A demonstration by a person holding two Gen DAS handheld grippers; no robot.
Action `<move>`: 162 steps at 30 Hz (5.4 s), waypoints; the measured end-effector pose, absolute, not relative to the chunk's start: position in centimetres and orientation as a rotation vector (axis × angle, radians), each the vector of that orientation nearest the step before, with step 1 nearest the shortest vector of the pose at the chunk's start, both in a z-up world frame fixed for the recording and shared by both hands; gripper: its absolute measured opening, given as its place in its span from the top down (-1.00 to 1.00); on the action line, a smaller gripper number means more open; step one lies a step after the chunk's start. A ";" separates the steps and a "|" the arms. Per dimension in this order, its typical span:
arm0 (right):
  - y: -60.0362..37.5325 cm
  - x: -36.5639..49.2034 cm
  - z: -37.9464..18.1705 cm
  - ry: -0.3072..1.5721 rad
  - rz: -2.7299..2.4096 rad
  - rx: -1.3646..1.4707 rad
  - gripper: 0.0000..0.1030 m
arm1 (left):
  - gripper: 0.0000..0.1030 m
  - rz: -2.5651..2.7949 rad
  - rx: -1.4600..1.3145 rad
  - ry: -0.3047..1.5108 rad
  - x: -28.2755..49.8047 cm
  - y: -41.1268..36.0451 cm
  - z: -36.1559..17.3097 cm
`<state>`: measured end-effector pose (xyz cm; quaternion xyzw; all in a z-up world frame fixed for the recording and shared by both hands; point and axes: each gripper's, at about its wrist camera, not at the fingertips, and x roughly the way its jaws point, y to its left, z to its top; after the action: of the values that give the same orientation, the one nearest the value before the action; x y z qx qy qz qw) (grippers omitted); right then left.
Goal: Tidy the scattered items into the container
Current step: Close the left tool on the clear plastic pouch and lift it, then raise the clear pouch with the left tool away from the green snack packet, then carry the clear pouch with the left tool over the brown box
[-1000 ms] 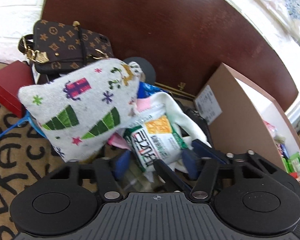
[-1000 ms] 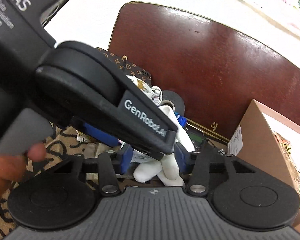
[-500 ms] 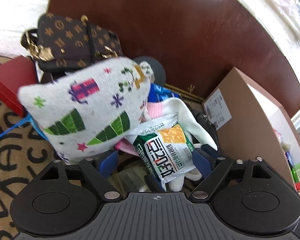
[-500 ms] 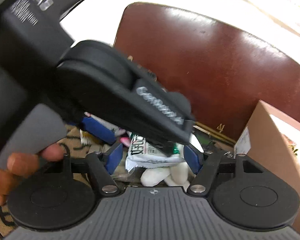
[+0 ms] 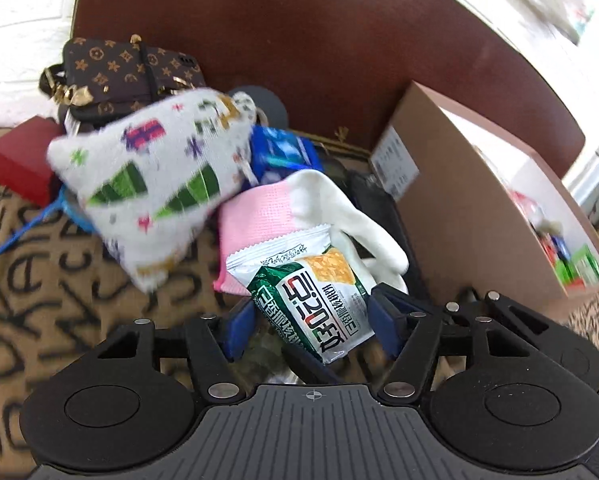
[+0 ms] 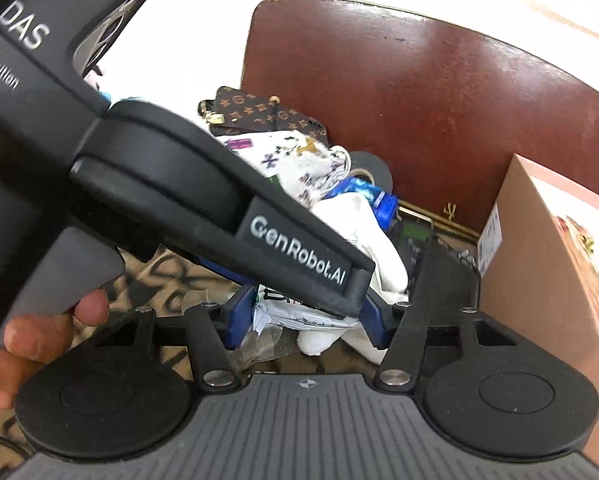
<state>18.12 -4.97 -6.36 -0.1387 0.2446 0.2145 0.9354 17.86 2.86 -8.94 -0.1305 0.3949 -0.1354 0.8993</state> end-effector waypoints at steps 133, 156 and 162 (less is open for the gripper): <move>-12.0 1.1 -0.8 0.536 0.429 -0.106 0.46 | 0.38 -0.307 -0.019 0.744 3.1 -7.8 -1.4; -17.1 11.1 5.5 0.296 0.221 -0.113 0.56 | 0.45 -0.494 -0.056 0.570 16.0 -14.9 6.1; -17.3 14.7 4.3 0.332 0.177 -0.136 0.56 | 0.46 -0.492 -0.060 0.618 20.3 -15.8 4.6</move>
<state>14.67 -17.25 4.30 -0.0673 0.1648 0.0881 0.9801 20.29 -15.76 4.55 -0.0292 0.3012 -0.2394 0.9226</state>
